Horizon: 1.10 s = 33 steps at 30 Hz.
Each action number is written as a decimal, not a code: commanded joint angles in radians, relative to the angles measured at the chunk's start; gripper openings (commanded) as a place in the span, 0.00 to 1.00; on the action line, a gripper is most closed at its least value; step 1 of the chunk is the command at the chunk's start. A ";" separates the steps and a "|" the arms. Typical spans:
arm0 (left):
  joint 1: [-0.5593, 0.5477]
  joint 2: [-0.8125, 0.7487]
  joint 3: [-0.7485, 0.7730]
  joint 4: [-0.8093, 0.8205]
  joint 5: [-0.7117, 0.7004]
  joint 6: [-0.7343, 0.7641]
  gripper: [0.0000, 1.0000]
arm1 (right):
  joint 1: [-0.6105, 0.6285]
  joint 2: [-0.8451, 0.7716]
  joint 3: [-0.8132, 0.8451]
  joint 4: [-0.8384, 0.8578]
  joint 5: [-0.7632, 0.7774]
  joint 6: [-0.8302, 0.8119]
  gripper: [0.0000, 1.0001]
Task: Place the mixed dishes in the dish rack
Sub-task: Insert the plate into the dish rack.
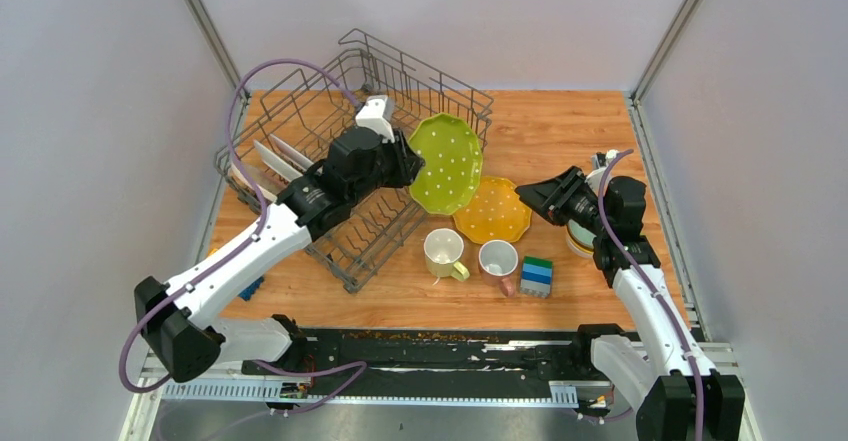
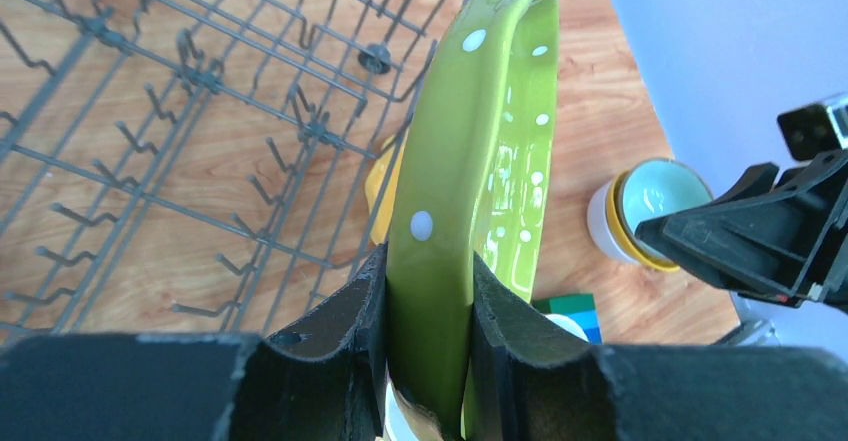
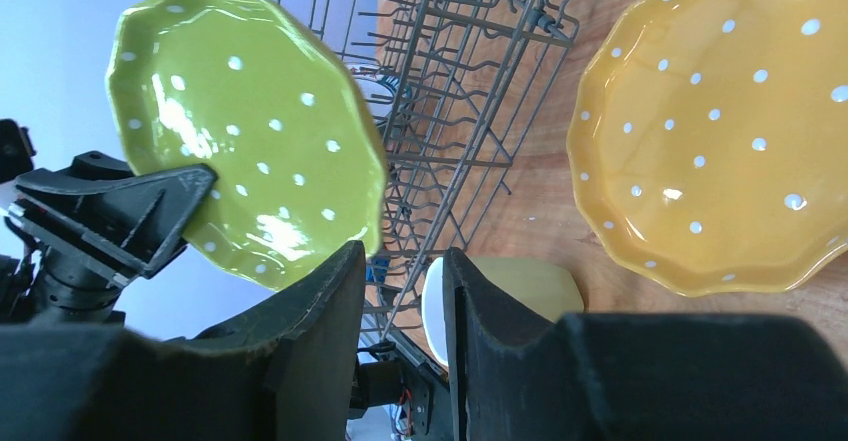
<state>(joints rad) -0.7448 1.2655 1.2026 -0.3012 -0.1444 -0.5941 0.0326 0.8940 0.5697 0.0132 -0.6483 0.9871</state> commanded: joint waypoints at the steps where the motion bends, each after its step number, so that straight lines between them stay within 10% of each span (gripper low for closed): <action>1: 0.002 -0.107 0.031 0.139 -0.121 -0.008 0.00 | 0.007 0.005 0.035 0.045 -0.008 0.004 0.35; 33: 0.002 0.115 0.394 -0.455 -1.056 -0.412 0.00 | 0.006 0.044 0.087 -0.041 0.069 -0.071 0.36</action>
<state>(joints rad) -0.7441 1.3464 1.4715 -0.7517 -1.0088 -0.8726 0.0326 0.9333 0.5903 -0.0025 -0.6296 0.9665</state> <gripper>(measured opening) 0.333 0.355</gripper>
